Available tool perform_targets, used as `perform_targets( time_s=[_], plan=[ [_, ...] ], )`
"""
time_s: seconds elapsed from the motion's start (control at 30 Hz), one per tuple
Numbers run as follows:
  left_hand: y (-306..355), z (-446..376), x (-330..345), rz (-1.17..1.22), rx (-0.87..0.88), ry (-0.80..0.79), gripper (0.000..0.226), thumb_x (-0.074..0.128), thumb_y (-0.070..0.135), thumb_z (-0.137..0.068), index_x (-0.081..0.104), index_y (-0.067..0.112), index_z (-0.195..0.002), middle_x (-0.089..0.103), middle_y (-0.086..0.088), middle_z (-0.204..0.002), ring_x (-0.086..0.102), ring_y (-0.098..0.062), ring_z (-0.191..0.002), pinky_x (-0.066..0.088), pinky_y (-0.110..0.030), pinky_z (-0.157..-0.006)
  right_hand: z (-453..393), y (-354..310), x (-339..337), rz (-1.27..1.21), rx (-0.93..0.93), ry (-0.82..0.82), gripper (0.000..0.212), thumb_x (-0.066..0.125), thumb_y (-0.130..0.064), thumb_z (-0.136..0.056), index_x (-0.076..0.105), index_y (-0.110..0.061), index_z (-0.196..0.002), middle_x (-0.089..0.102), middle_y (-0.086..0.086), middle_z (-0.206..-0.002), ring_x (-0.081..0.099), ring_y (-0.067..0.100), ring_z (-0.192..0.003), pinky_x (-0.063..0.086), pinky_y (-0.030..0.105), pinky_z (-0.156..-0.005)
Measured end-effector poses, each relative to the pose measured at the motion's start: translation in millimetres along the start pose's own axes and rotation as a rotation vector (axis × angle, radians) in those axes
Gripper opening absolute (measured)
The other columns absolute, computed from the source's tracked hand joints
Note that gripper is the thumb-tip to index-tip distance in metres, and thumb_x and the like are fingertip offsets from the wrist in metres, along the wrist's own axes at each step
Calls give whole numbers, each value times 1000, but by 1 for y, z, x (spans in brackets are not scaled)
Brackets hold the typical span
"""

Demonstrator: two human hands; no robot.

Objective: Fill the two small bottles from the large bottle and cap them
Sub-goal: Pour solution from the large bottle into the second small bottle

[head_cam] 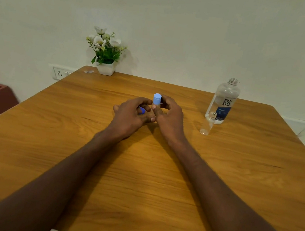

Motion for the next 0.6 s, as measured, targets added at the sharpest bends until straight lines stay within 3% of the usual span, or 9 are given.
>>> perform_targets(
  time_s=[0.17, 0.23, 0.3, 0.4, 0.5, 0.6],
  plan=[
    [3, 5, -3, 29, 42, 61, 47, 78, 30, -90, 60, 30, -134, 65, 17, -122, 58, -10, -112, 28, -41, -98, 8, -7, -7, -87, -51, 61, 50, 75, -12, -93, 59, -19, -140, 64, -7, -129, 58, 6, -118, 47, 11, -82],
    [7, 10, -9, 54, 111, 209, 35, 73, 24, -95, 62, 25, -128, 65, 12, -117, 58, -13, -107, 37, -47, -101, 13, -17, -19, -129, -129, 181, 45, 72, -9, -94, 61, -19, -136, 66, -6, -123, 60, 7, -113, 50, 16, -77],
    [14, 15, -16, 119, 224, 398, 22, 70, 22, -97, 65, 17, -118, 67, 6, -110, 58, -14, -98, 46, -47, -93, 17, -29, -38, -139, -240, 308, 39, 68, -9, -95, 62, -18, -132, 66, -4, -117, 63, 13, -109, 55, 29, -77],
    [40, 23, -14, 177, 410, 534, 10, 67, 17, -100, 65, 10, -107, 66, 2, -105, 57, -11, -91, 41, -23, -80, 19, -39, -79, -169, -371, 491, 33, 66, -9, -95, 62, -18, -127, 64, -1, -115, 63, 21, -105, 56, 44, -76],
    [72, 29, 14, 207, 505, 427, 10, 68, 13, -99, 64, 12, -107, 65, 4, -103, 60, -14, -91, 39, -16, -79, 13, -30, -127, -133, -385, 672, 34, 67, -11, -94, 61, -17, -128, 63, 3, -118, 62, 19, -106, 55, 43, -76],
    [87, 36, 57, 152, 385, 214, 32, 73, 17, -94, 62, 15, -124, 65, 4, -113, 59, -12, -100, 47, -21, -85, 2, -6, -166, -85, -258, 747, 42, 67, -16, -93, 57, -18, -134, 61, 2, -124, 60, 17, -110, 54, 45, -81]
  ],
)
Point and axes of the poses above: each hand's wrist, its own z-axis away from the middle knuckle, its own x-axis out of the palm, y = z × x, the point moved 2 cm from there along -z, towards the middle knuckle
